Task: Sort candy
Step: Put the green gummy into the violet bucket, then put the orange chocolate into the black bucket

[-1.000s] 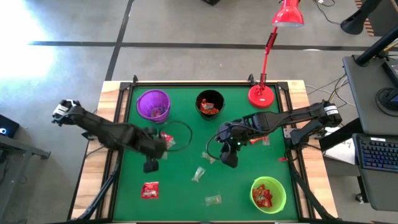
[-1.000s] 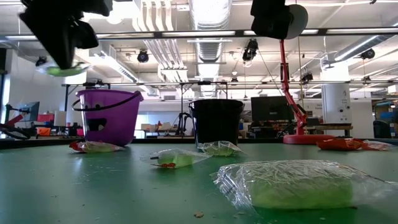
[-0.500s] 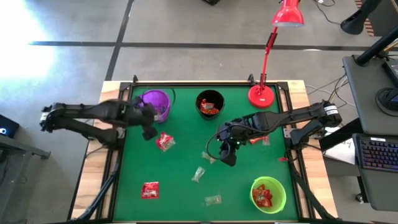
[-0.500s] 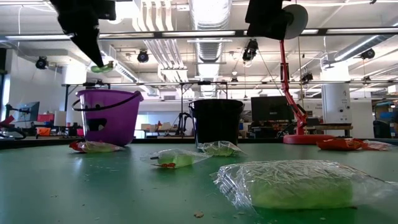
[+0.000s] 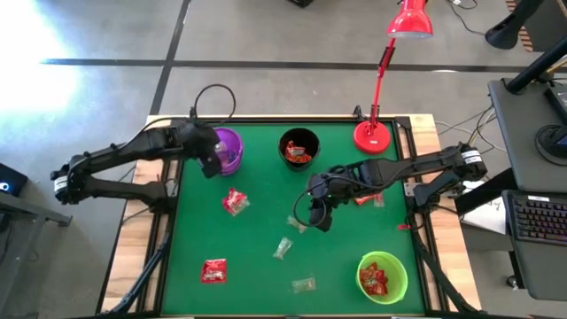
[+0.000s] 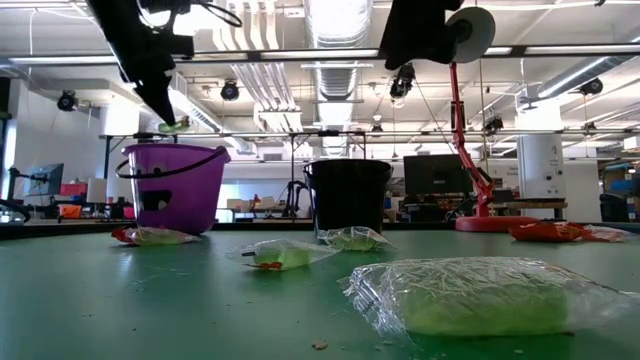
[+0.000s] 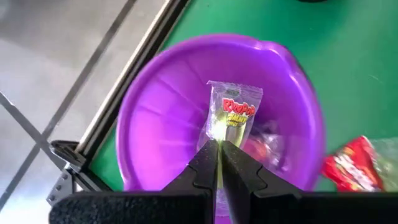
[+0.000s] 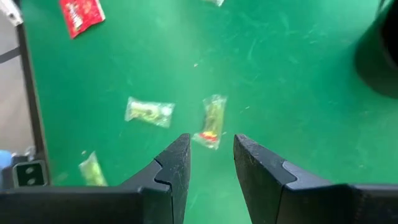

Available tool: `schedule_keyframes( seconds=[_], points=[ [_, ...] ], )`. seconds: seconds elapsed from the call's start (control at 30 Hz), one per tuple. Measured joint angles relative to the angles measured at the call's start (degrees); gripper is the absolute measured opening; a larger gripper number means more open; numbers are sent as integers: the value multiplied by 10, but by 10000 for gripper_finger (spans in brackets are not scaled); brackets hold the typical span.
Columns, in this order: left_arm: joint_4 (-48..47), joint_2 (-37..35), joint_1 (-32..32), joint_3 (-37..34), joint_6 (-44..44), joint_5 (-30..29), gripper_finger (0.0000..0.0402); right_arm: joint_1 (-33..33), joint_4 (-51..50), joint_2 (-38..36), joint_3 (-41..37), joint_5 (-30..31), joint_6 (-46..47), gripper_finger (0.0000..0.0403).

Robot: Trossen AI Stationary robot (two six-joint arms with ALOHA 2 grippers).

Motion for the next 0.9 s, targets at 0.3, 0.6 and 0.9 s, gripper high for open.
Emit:
schedule_keyframes(
  seconds=[0.3, 0.6, 0.9],
  points=[
    [67, 11, 28, -53, 61, 41, 0, -6, 15, 0, 0, 23, -1, 114],
    [124, 9, 67, -83, 91, 38, 13, -6, 17, 0, 0, 103, 9, 114],
    [123, 8, 94, -78, 129, 38, 71, -6, 9, 0, -2, 127, 77, 123]
  ],
)
